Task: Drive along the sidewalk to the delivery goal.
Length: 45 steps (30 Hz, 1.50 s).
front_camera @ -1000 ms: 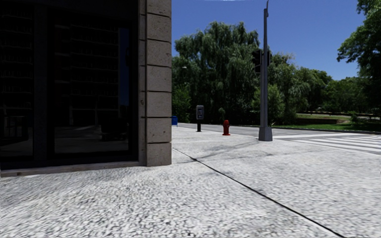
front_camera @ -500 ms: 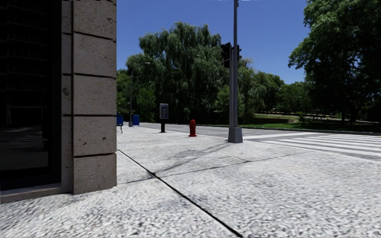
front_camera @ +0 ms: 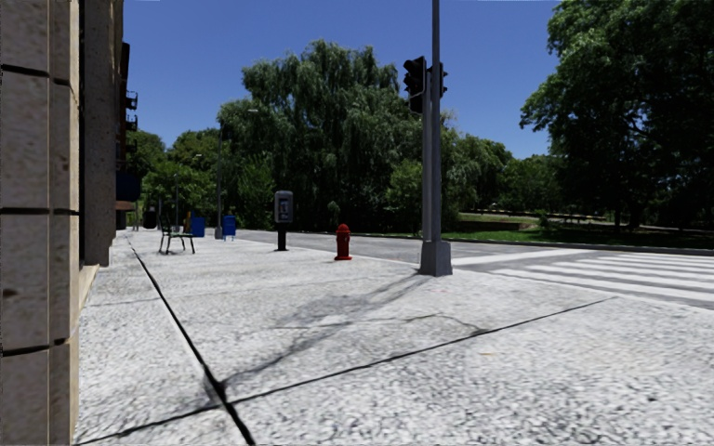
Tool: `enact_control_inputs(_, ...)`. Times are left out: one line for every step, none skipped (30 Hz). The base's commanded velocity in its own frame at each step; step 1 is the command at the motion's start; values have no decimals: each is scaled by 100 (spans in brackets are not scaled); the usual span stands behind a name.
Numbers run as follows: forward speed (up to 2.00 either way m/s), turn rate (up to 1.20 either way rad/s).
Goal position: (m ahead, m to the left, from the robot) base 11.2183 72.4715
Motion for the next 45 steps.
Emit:
enact_control_inputs(200,0)
enact_control_inputs(200,0)
enact_control_inputs(200,0)
enact_control_inputs(200,0)
enact_control_inputs(200,0)
enact_control_inputs(200,0)
enact_control_inputs(200,0)
enact_control_inputs(200,0)
enact_control_inputs(200,0)
enact_control_inputs(200,0)
enact_control_inputs(200,0)
enact_control_inputs(200,0)
enact_control_inputs(200,0)
enact_control_inputs(200,10)
enact_control_inputs(200,10)
enact_control_inputs(200,27)
enact_control_inputs(200,35)
enact_control_inputs(200,37)
enact_control_inputs(200,37)
enact_control_inputs(200,37)
enact_control_inputs(200,37)
enact_control_inputs(200,37)
enact_control_inputs(200,37)
enact_control_inputs(200,37)
enact_control_inputs(200,37)
enact_control_inputs(200,37)
enact_control_inputs(200,37)
enact_control_inputs(200,37)
enact_control_inputs(200,37)
enact_control_inputs(200,35)
enact_control_inputs(200,35)
enact_control_inputs(200,35)
enact_control_inputs(200,34)
enact_control_inputs(200,34)
enact_control_inputs(200,34)
enact_control_inputs(200,34)
enact_control_inputs(200,34)
enact_control_inputs(200,34)
enact_control_inputs(200,34)
enact_control_inputs(200,33)
enact_control_inputs(200,31)
enact_control_inputs(200,31)
enact_control_inputs(200,31)
enact_control_inputs(200,30)
enact_control_inputs(200,30)
